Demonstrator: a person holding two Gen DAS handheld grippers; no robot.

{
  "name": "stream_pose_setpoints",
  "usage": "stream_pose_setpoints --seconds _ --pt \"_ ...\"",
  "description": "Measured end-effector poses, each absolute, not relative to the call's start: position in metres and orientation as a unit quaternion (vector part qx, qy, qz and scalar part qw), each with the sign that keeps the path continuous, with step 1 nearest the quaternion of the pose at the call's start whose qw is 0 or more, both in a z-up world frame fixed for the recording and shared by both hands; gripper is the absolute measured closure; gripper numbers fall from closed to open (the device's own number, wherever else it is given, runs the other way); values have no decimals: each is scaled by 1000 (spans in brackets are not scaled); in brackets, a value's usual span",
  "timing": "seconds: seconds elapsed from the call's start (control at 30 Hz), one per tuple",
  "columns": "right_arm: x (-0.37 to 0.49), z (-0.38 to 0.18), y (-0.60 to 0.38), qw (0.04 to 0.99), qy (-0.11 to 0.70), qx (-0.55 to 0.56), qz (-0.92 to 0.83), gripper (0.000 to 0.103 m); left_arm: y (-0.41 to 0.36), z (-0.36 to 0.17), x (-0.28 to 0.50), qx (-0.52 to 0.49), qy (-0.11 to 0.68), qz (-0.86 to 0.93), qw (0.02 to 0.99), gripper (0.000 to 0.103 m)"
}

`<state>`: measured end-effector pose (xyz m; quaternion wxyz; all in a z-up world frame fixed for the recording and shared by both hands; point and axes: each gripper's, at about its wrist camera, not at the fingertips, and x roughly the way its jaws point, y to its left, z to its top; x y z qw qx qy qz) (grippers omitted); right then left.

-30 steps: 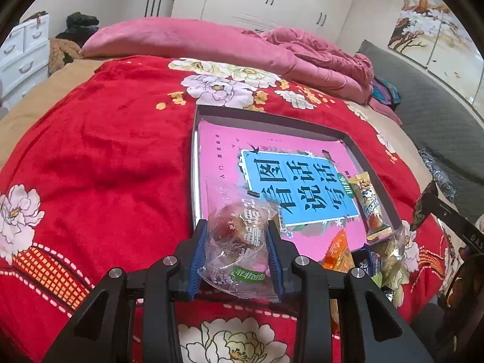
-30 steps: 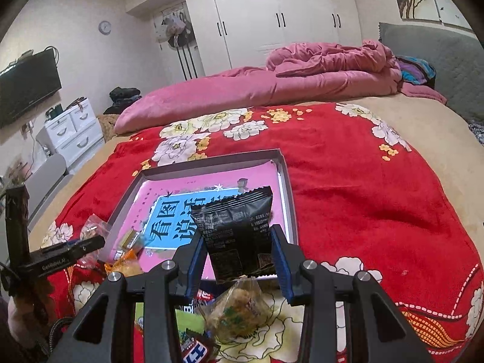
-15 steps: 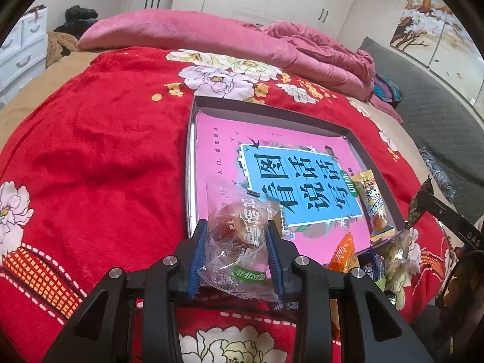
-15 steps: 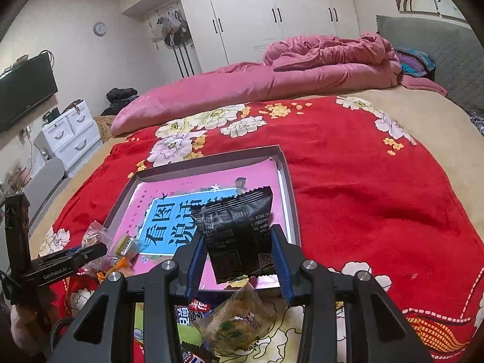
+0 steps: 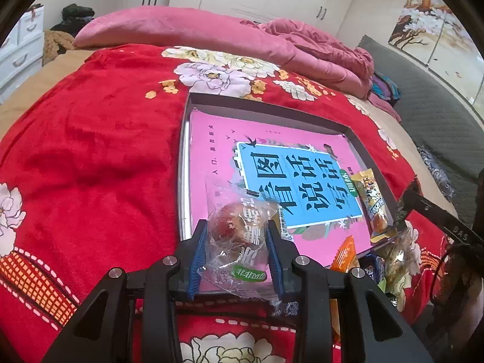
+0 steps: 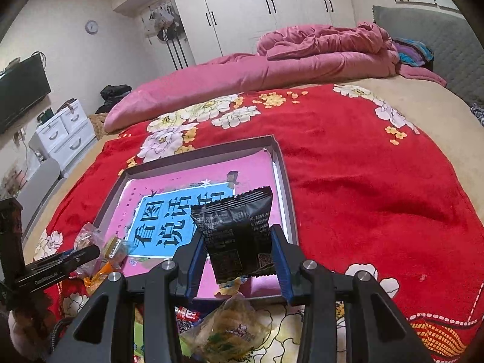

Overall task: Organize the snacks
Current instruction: 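Carry both held bags into the tray and open both tools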

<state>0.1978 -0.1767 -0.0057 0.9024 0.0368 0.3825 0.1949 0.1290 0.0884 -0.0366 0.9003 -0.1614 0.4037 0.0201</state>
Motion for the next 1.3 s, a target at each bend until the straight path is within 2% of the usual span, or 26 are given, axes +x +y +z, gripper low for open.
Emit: stream_pose_setpoints --seconds 0.7,1.3 --pt "216 -27 -175 893 415 34 168 61 89 -41 134 -172 408 6 897 64" --pt "206 -19 -181 894 409 46 176 60 92 -40 133 -186 410 5 893 64"
